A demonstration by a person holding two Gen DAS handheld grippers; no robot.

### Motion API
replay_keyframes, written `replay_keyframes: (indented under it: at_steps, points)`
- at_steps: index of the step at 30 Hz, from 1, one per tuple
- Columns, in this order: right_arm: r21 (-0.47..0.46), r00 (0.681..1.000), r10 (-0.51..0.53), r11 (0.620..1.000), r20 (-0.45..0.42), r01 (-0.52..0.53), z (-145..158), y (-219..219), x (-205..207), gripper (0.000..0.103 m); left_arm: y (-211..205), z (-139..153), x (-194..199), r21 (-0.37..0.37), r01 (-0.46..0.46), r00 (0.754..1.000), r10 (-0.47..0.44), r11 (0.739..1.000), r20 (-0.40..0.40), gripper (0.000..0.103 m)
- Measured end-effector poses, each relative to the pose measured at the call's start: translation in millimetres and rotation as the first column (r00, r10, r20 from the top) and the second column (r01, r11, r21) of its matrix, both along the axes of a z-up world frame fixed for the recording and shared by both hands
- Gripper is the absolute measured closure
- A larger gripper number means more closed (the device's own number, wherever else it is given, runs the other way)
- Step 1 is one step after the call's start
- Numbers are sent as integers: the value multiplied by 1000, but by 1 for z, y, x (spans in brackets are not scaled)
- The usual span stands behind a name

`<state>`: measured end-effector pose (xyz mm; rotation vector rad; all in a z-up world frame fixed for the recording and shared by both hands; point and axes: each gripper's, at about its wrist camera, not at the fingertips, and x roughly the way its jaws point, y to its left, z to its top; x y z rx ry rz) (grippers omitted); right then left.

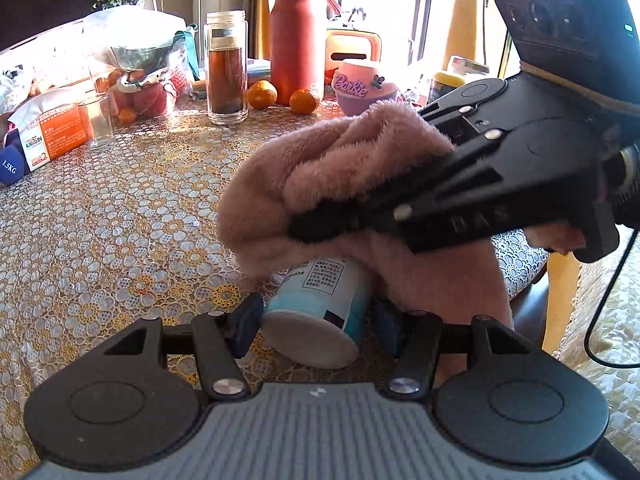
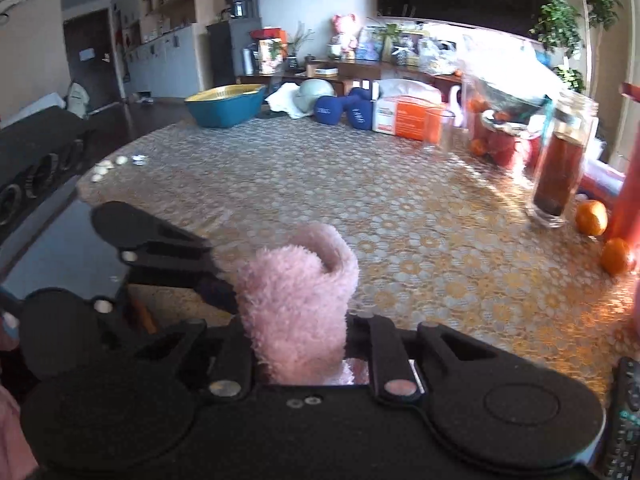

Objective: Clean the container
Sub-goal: 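Rub the towel over the bottle with the right tool while the left tool holds it, then wipe the towel back and forth over the bottle with the right tool while the left tool steadies it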

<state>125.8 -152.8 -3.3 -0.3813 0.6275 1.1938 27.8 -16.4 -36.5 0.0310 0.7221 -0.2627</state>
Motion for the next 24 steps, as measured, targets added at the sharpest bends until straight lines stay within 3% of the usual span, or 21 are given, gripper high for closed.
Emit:
replay_keyframes:
  at_steps: [7,14,19,24]
  points:
    - [-5,990,-140,990,5,140,-1,-23,28,86,1,1,0,-4,-1,1000,1,1000,-3,44]
    - [1,958,-286,958,-8,286,-7,-50,47,85,-2,3,1,6,3,1000,-3,1000,4,44]
    - [45,941,-334,940,-57,337,-15,-66,48,85,9,7,4,-118,-3,1000,0,993,-25,44]
    - [59,938,-339,938,-69,343,-15,-72,47,85,16,5,11,-196,-19,998,6,981,-66,45]
